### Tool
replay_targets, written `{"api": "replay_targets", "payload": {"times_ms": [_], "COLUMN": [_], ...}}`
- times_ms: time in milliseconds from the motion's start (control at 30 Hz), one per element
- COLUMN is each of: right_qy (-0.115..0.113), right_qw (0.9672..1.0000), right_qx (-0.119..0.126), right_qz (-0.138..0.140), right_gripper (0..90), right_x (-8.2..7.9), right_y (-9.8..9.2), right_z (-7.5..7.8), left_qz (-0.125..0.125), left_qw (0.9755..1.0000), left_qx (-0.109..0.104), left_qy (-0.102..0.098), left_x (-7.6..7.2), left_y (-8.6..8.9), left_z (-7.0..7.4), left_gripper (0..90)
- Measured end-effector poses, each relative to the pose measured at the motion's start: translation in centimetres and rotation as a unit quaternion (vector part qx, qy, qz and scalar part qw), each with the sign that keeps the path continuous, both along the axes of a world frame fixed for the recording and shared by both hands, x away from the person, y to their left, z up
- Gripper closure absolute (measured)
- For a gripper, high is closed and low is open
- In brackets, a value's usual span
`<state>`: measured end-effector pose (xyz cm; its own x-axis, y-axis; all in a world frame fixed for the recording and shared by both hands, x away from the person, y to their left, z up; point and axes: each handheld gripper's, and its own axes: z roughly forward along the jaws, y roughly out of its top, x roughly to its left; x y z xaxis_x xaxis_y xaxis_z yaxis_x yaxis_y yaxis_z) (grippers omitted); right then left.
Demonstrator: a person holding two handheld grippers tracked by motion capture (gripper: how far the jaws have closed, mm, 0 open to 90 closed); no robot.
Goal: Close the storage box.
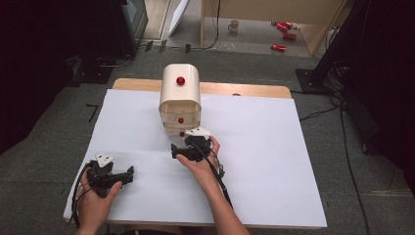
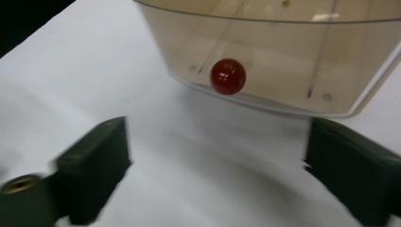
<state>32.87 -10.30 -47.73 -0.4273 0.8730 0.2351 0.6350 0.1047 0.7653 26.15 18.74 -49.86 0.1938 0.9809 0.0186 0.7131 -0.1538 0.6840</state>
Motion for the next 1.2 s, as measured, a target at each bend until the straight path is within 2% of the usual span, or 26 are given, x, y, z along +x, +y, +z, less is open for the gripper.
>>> {"api": "replay_targets", "payload": {"times_ms": [133, 600, 1200], "right_qy": [-0.001, -0.001, 0.005], "right_qw": [0.9998, 0.9996, 0.9975], "right_qx": [0.012, 0.005, -0.007], "right_qz": [0.016, -0.028, -0.07], "right_gripper": [0.0, 0.0, 0.0], "right_x": [-0.6, -2.4, -4.4], "right_y": [-1.1, -6.4, -12.2], "right_z": [0.2, 0.4, -0.6], "left_qz": [0.0, 0.0, 0.0], "left_qw": [1.0, 1.0, 1.0], "left_qx": [0.0, 0.0, 0.0], "left_qy": [0.0, 0.0, 0.0], "left_x": [0.0, 0.0, 0.0], "left_y": [0.0, 0.0, 0.0], "left_z": [0.0, 0.0, 0.0], "left_gripper": [0.0, 0.0, 0.0]}}
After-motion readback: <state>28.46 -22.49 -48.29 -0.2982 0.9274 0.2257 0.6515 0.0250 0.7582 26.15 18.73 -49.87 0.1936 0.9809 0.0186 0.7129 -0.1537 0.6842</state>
